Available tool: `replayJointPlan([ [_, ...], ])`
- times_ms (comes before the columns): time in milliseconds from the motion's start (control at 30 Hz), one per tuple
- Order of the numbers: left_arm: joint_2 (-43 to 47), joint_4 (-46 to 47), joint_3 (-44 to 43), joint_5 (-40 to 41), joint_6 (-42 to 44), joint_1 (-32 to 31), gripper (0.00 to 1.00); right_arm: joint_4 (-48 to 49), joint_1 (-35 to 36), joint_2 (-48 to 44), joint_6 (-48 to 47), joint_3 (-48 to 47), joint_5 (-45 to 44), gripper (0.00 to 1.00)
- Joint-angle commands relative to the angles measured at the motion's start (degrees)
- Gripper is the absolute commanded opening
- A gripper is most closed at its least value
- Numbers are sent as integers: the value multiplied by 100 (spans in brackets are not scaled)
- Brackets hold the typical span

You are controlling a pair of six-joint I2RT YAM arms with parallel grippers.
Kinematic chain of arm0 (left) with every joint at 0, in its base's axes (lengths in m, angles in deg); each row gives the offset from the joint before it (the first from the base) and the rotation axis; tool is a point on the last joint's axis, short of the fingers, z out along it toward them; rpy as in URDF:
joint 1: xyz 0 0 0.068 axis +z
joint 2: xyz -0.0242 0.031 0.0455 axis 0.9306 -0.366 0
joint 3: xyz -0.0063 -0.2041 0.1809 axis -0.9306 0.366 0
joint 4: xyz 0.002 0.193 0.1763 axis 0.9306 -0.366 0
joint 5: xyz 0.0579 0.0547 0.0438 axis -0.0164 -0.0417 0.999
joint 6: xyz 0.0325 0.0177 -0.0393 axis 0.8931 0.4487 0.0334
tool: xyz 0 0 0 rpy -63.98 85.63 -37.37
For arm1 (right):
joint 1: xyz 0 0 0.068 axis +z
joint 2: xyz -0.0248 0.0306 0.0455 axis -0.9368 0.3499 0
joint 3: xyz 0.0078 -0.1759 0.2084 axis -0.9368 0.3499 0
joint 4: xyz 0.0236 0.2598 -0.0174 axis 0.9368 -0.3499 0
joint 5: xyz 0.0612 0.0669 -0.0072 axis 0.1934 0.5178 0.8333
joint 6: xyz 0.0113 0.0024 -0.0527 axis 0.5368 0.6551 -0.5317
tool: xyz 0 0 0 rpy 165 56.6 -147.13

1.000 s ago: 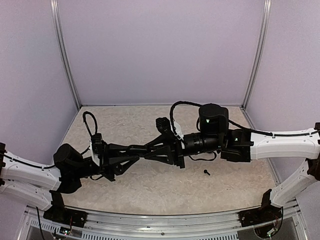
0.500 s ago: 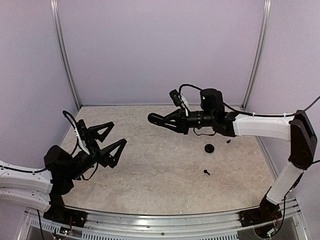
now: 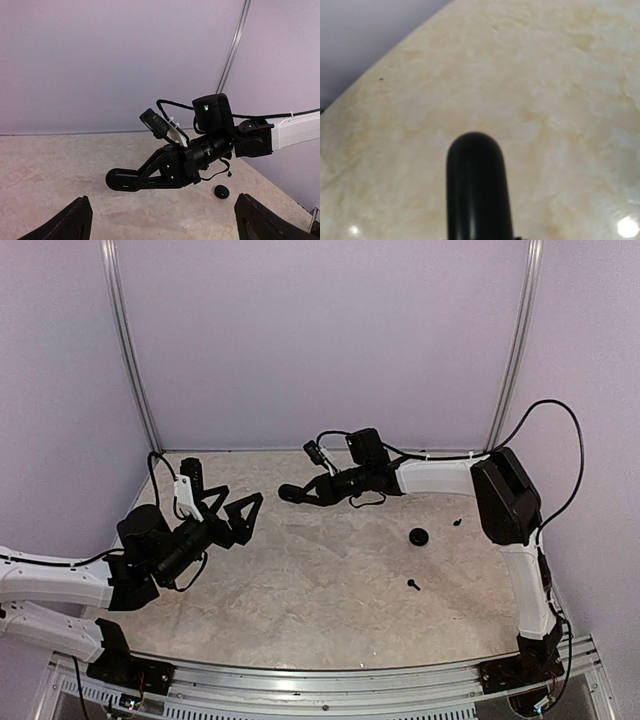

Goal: Insert the wireless bluetooth earbuds into the charging case
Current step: Place the charging case with the earbuds at the center of the board.

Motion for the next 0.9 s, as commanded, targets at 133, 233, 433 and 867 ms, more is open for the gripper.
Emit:
replayJointPlan([
  [133, -429, -947, -562, 930, -1161, 51, 99, -860, -243, 1228, 107, -1327, 516, 16],
  [233, -465, -849, -532, 988, -1088, 51, 99, -962, -285, 1489, 101, -1551, 517, 17],
  [433, -370, -77, -156, 607, -837, 46, 99, -1214, -365, 1782, 28, -1864, 519, 25],
  [867, -157, -676, -440, 273, -495, 37, 99, -1263, -578, 790, -368, -904, 66, 65],
])
